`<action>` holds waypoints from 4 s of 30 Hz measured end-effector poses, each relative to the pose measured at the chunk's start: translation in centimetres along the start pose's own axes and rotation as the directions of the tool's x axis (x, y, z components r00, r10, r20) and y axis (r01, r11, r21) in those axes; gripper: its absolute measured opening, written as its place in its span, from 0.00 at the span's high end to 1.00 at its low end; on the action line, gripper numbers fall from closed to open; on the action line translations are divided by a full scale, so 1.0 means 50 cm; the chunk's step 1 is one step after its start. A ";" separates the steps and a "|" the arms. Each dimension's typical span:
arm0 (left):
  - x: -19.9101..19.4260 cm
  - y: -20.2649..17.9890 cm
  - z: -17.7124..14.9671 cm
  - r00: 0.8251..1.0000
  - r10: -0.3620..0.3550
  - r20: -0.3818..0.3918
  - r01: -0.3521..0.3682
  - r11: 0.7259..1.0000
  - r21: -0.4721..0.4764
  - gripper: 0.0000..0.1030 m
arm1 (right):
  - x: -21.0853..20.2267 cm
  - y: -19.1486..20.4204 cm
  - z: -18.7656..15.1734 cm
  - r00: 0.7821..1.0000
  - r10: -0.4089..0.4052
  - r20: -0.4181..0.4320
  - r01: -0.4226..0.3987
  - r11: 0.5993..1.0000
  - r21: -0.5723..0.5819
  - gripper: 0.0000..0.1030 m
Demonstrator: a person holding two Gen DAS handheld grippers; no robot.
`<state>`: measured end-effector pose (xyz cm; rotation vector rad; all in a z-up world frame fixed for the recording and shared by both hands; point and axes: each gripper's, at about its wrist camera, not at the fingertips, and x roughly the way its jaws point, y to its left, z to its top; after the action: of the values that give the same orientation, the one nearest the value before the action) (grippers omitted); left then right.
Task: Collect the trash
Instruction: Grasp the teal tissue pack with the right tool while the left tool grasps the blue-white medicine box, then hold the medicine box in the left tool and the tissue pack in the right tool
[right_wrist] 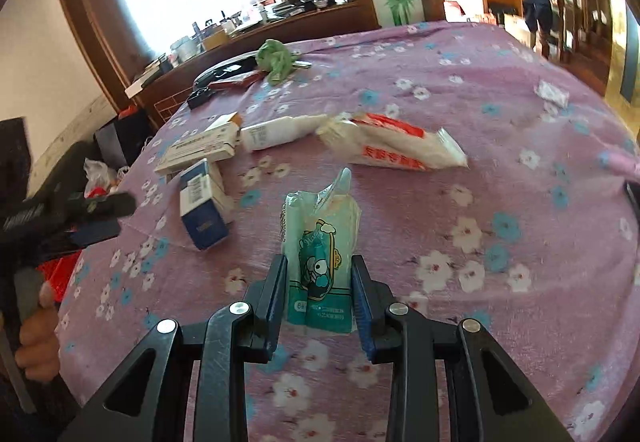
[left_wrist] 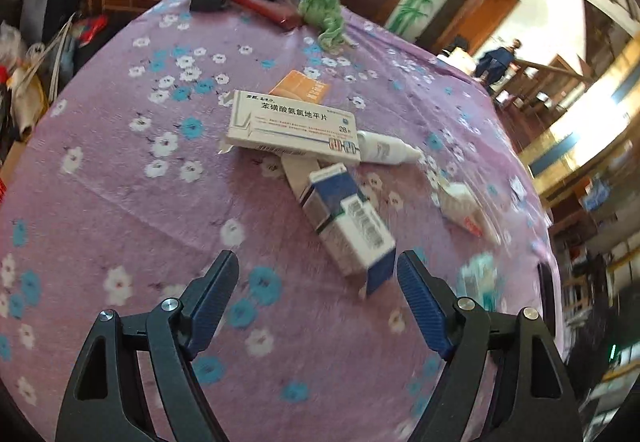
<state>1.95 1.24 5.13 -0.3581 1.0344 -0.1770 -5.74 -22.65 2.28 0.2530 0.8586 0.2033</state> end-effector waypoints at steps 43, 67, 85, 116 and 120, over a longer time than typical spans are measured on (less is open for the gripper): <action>-0.034 0.007 -0.145 0.980 0.057 0.191 -0.105 0.962 0.252 0.68 | -0.019 0.087 -0.025 0.997 0.007 0.081 0.001 0.996 -0.094 0.68; -0.105 0.018 -0.216 0.927 0.045 0.373 -0.167 0.938 0.303 0.68 | -0.001 0.136 -0.047 0.996 0.014 0.091 0.003 0.983 -0.186 0.68; -0.098 0.030 -0.203 0.897 0.153 0.416 -0.262 0.940 0.218 0.68 | -0.004 0.143 -0.052 0.995 0.037 0.098 -0.016 0.977 -0.211 0.68; -0.094 0.040 -0.204 0.889 0.206 0.409 -0.301 0.936 0.184 0.68 | -0.001 0.145 -0.053 0.995 0.035 0.090 -0.015 0.977 -0.214 0.67; -0.094 0.040 -0.205 0.888 0.207 0.410 -0.303 0.935 0.183 0.68 | -0.001 0.146 -0.054 0.995 0.036 0.090 -0.016 0.976 -0.215 0.67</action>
<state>-9.32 2.45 3.45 -0.0235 0.6495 0.0101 -8.38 -15.37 2.83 0.0709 0.7347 0.3038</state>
